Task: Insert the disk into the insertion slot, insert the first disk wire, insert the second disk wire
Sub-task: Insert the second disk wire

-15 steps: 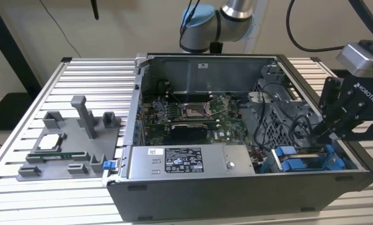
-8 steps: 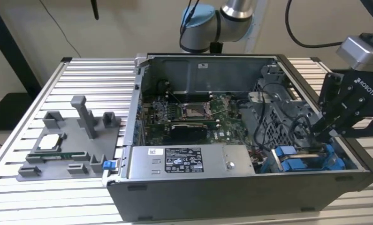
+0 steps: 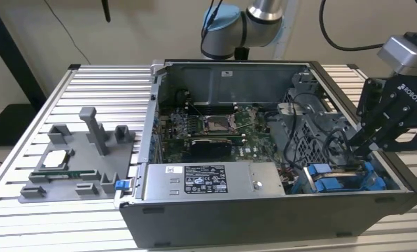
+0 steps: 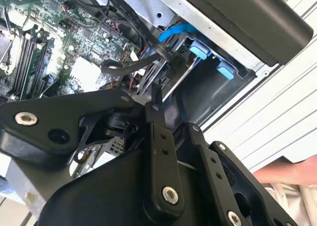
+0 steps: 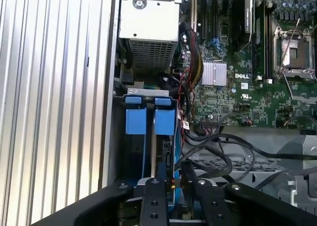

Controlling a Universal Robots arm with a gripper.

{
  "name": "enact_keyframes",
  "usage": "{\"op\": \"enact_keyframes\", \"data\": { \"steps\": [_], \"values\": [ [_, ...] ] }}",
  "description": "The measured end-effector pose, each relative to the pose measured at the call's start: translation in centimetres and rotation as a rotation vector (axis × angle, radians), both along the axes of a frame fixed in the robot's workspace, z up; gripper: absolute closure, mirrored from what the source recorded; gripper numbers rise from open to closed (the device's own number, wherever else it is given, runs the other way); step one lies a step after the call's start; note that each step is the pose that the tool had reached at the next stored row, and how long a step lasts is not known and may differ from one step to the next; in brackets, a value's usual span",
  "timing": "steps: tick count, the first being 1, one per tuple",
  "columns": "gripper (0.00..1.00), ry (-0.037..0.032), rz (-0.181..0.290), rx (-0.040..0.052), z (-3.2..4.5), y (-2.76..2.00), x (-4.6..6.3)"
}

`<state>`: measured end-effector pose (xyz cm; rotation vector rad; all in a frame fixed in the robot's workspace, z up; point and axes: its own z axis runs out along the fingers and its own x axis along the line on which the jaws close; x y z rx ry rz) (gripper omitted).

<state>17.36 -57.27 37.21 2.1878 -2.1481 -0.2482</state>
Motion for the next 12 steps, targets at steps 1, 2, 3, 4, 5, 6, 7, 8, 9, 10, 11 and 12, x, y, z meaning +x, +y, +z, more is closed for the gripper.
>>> {"op": "enact_keyframes", "data": {
  "steps": [1,2,3,4,5,6,7,8,9,10,11,12],
  "values": [
    [0.00,-0.0060,0.000,0.0010,0.03,0.00,-0.05],
    [0.00,-0.0177,0.000,0.0038,0.03,0.00,-0.12],
    [0.00,-0.0281,0.000,0.0061,0.04,0.00,-0.20],
    [0.00,-0.0357,0.000,0.0069,0.13,0.00,-0.29],
    [0.00,-0.0400,0.000,0.0069,0.32,0.00,-0.33],
    [0.00,-0.0437,0.000,0.0069,0.52,0.00,-0.38],
    [0.00,-0.0476,0.000,0.0072,0.68,0.00,-0.41],
    [0.00,-0.0536,0.000,0.0074,0.79,0.00,-0.42],
    [0.00,-0.0601,0.000,0.0077,0.84,0.00,-0.42],
    [0.00,-0.0685,0.000,0.0079,0.86,0.01,-0.42],
    [0.00,-0.0764,0.000,0.0082,0.87,0.00,-0.41],
    [0.00,-0.0834,0.000,0.0085,0.87,0.00,-0.40]
  ]
}}
